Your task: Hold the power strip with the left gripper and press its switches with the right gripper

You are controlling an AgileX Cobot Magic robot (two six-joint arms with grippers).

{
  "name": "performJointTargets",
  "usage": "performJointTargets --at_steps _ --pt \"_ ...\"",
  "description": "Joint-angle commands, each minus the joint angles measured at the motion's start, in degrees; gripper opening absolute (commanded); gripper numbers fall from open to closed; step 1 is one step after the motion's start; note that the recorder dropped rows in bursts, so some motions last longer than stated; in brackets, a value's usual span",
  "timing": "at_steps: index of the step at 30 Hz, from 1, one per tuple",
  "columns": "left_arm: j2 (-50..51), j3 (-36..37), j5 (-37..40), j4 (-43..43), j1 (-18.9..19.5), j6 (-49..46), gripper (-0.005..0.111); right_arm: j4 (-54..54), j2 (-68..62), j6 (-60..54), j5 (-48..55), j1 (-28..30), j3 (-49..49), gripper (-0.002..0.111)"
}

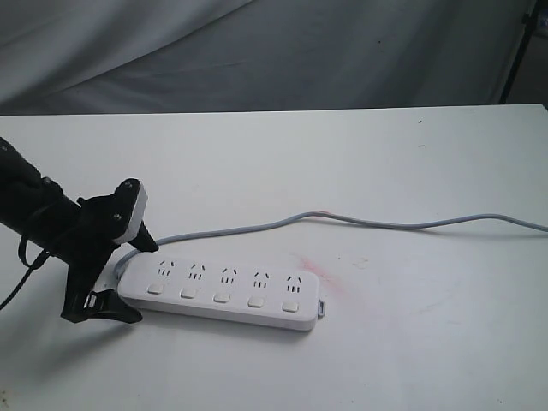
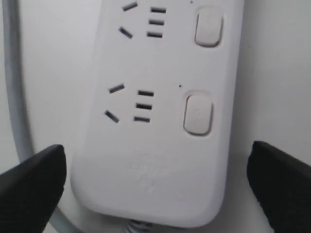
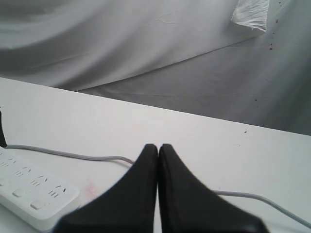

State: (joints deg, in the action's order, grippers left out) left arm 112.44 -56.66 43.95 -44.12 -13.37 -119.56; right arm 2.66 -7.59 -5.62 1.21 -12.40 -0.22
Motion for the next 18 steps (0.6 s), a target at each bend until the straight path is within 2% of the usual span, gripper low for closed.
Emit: performJointTargets --at_steps 1,7,13,18 --pt "0.22 -0.36 -0.08 -0.45 -0.31 -0.39 0.094 -0.12 0.28 0.28 -0.08 0.43 0.22 0.0" --pt "0.22 -0.36 -0.2 -0.46 -0.31 -0.39 0.092 -0.12 0.28 0.28 -0.08 0.43 0.22 0.0" --pt "0.22 -0.36 -0.87 -0.46 -0.31 -0.15 0.076 -0.12 0.28 0.28 -0.08 0.43 0.22 0.0" --pt "0.22 -0.36 -2.16 -1.15 -0.31 0.87 0.074 -0.12 0.28 0.28 -0.08 0.43 0.22 0.0"
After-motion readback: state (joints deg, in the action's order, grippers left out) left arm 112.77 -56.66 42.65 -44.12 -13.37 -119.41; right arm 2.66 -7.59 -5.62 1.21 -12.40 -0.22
